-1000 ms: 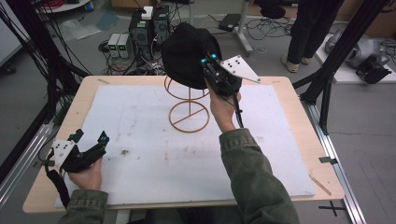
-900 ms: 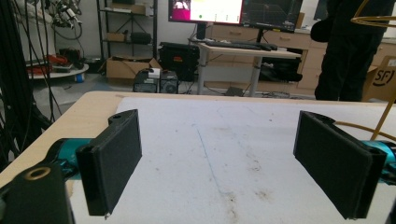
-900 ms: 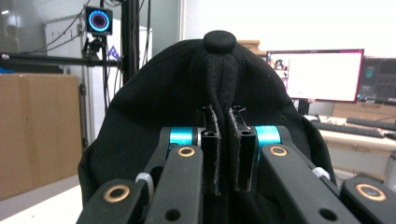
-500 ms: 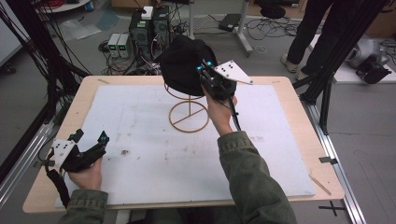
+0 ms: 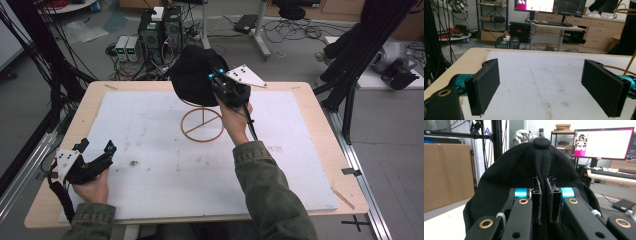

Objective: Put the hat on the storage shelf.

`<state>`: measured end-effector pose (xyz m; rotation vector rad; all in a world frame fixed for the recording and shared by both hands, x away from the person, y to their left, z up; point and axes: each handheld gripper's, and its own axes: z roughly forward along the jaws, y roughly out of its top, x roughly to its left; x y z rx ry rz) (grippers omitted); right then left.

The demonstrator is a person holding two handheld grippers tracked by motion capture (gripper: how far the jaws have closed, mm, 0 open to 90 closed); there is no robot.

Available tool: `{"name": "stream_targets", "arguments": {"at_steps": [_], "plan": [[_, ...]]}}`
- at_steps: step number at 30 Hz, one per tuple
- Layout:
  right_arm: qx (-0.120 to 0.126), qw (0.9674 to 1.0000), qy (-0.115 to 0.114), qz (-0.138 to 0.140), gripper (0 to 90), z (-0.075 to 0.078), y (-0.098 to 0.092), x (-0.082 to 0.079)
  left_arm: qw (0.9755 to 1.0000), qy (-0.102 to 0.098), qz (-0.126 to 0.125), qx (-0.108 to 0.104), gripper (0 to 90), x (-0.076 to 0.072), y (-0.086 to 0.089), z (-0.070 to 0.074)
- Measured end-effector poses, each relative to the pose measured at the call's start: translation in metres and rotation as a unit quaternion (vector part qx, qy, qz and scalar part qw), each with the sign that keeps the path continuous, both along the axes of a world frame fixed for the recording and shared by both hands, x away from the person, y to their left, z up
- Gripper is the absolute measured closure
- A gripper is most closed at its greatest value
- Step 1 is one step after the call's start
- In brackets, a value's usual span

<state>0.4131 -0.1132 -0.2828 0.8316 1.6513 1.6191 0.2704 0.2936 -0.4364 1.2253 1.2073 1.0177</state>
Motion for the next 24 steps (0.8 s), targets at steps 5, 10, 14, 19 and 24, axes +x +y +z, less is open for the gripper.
{"name": "stream_targets", "arguments": {"at_steps": [5, 10, 14, 19, 24], "plan": [[0.0, 1.0, 0.003, 0.003, 84.5, -0.0007, 0.0008, 0.0009, 1.0, 0.0, -0.001, 0.0, 15.5, 0.0005, 0.0, -0.0002], [-0.004, 1.0, 0.008, 0.003, 83.3, -0.0014, 0.0009, 0.0016, 1.0, 0.0, -0.001, -0.001, 15.5, 0.0008, 0.0, -0.0004], [-0.003, 0.9999, 0.013, 0.006, 82.1, -0.0022, 0.0011, 0.0028, 1.0, 0.001, -0.001, -0.002, 15.5, 0.001, 0.0001, -0.0005], [-0.006, 0.9998, 0.016, 0.011, 78.2, -0.0033, 0.0021, 0.0035, 1.0, 0.001, -0.002, -0.002, 15.5, 0.0011, -0.0001, -0.0004], [-0.008, 0.9997, 0.023, 0.01, 74.3, -0.0047, 0.0028, 0.005, 1.0, 0.002, -0.002, -0.002, 15.5, 0.0015, 0.0001, -0.0007]]}}
